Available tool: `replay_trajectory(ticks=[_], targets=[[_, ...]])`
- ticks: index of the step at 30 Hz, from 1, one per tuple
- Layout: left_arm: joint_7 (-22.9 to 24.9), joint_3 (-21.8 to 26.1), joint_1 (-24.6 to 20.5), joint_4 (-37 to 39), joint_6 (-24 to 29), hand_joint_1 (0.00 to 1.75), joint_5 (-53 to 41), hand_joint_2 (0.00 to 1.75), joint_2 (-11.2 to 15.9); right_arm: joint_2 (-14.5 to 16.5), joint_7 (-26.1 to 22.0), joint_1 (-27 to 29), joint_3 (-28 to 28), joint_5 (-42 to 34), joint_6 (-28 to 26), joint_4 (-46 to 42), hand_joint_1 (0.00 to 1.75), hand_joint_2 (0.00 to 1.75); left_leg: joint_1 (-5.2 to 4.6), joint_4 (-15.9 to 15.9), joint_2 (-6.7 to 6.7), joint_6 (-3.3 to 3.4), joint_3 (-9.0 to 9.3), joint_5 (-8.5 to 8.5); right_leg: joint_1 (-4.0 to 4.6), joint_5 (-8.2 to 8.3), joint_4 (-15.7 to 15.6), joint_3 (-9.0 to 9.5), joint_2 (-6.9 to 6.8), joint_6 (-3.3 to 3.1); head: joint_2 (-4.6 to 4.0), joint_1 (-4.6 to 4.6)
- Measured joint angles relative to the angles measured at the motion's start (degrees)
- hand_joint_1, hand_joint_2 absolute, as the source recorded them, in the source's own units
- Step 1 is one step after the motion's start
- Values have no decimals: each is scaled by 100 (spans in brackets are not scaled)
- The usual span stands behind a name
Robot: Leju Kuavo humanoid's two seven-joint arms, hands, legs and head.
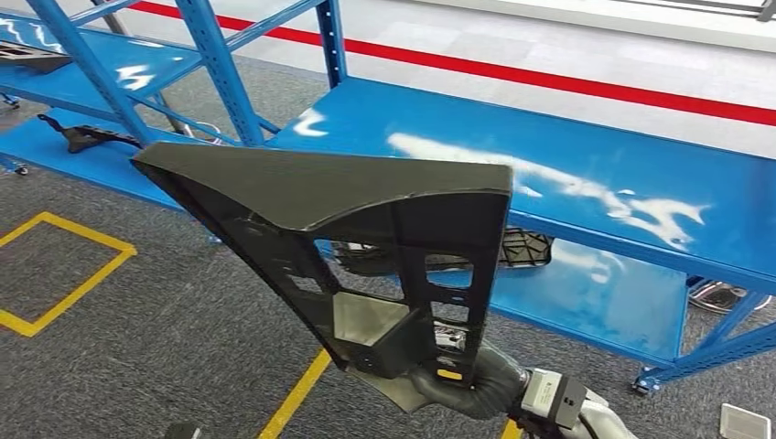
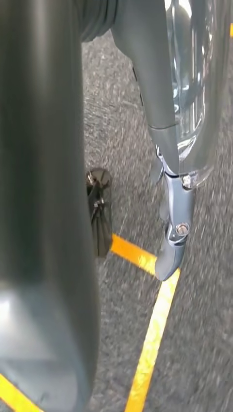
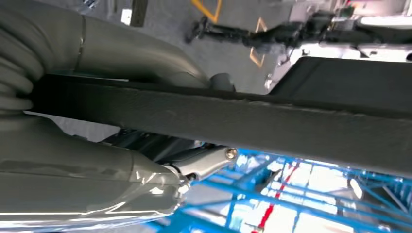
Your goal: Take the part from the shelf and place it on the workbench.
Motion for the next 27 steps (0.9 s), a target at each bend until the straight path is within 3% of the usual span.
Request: replay_trajectory(ticks=[1, 2, 4, 6, 7, 9, 10, 12, 14, 15, 16, 17, 18, 20, 21, 23, 25, 27], targets=[[2, -1, 9, 0, 29, 0, 7, 175, -5, -4, 2, 12, 14, -19, 7, 3, 175, 175, 18, 134, 19, -19, -67, 3, -2, -8, 1, 2, -71, 8, 0, 0], [-3, 0, 18, 0, 52, 0, 18, 175, -7, -7, 2, 7, 29, -42, 15, 7, 175, 175, 34, 24, 40, -29, -15, 119, -4, -18, 2, 11, -135, 21, 0, 0], [-16, 1, 19, 0, 82, 0, 45, 175, -9, -7, 1, -30, 55, -88, 30, 17, 175, 175, 44, -719, 187, -23, 358, 506, -7, -53, 2, 52, -250, 66, 0, -1], [-31, 1, 0, 0, 99, 0, 71, 175, -15, -8, 0, -73, 70, -111, 44, 28, 175, 175, 4, -1328, 401, 42, 657, 713, 19, -94, 11, 89, -350, 127, 0, 1], [-45, 2, -4, 0, 111, 0, 83, 175, -19, -9, -1, -103, 80, -121, 60, 38, 175, 175, -21, -1425, 460, 86, 694, 713, 32, -108, 11, 102, -396, 155, 0, 2], [-88, 12, 4, 0, 137, 0, 131, 175, -20, -8, -1, -201, 129, -144, 116, 74, 175, 175, -49, -1432, 395, 174, 672, 706, 35, -122, -3, 125, -480, 208, 0, 2], [-117, 21, 10, 0, 144, 0, 161, 175, -19, -5, -1, -270, 167, -157, 147, 99, 175, 175, -46, -1441, 347, 214, 671, 714, 23, -158, 17, 130, -448, 233, 0, 2], [-183, 43, -3, 0, 136, 0, 229, 175, -9, 8, -9, -405, 249, -189, 190, 168, 175, 175, -29, -1463, 253, 291, 679, 738, 6, -384, 324, 13, -231, 257, 0, 5], [-246, 77, -24, 0, 117, 0, 284, 175, 3, 23, -19, -497, 323, -225, 215, 267, 175, 175, -33, -1466, 141, 336, 679, 743, 8, -740, 1050, -331, -3, 242, 0, 7], [-275, 95, -25, 0, 108, 0, 298, 175, 8, 27, -25, -520, 357, -245, 225, 318, 175, 175, -43, -1465, 75, 344, 680, 742, 12, -849, 1400, -517, 37, 234, 0, 6], [-301, 109, -19, 0, 99, 0, 306, 175, 15, 31, -36, -538, 388, -267, 235, 364, 175, 175, -53, -1463, 4, 348, 685, 740, 16, -857, 1603, -642, 58, 227, 0, 6], [-324, 116, -12, 0, 90, 0, 304, 175, 25, 34, -54, -553, 417, -289, 240, 401, 175, 175, -61, -1461, -68, 350, 693, 738, 18, -744, 1582, -667, 71, 218, 0, 6], [-341, 119, -8, 0, 82, 0, 301, 175, 37, 35, -76, -573, 443, -308, 244, 430, 175, 175, -66, -1457, -142, 348, 706, 736, 20, -534, 1346, -595, 97, 205, 0, 6], [-360, 120, -23, 0, 76, 0, 296, 175, 57, 34, -124, -635, 490, -333, 246, 487, 175, 175, -73, -1441, -279, 334, 708, 727, 19, -95, 612, -329, 284, 165, 0, 6], [-363, 121, -44, 0, 83, 0, 288, 175, 68, 34, -146, -669, 509, -340, 246, 511, 175, 175, -72, -1426, -342, 316, 690, 727, 19, 13, 341, -231, 378, 149, 0, 5], [-350, 120, -90, 0, 107, 0, 266, 175, 85, 34, -184, -731, 551, -349, 244, 553, 175, 175, -59, -1414, -449, 261, 640, 741, 33, 26, 159, -174, 450, 119, 0, 3], [-325, 117, -128, 0, 125, 0, 250, 175, 108, 47, -208, -788, 584, -351, 234, 571, 175, 175, -42, -1416, -510, 195, 618, 745, 30, 34, 120, -157, 359, 71, 0, 4], [-309, 112, -189, 0, 132, 0, 234, 175, 133, 71, -218, -831, 608, -349, 218, 581, 175, 175, -45, -1225, -366, 130, 531, 613, 4, 51, 82, -124, 243, 19, 0, -8]])
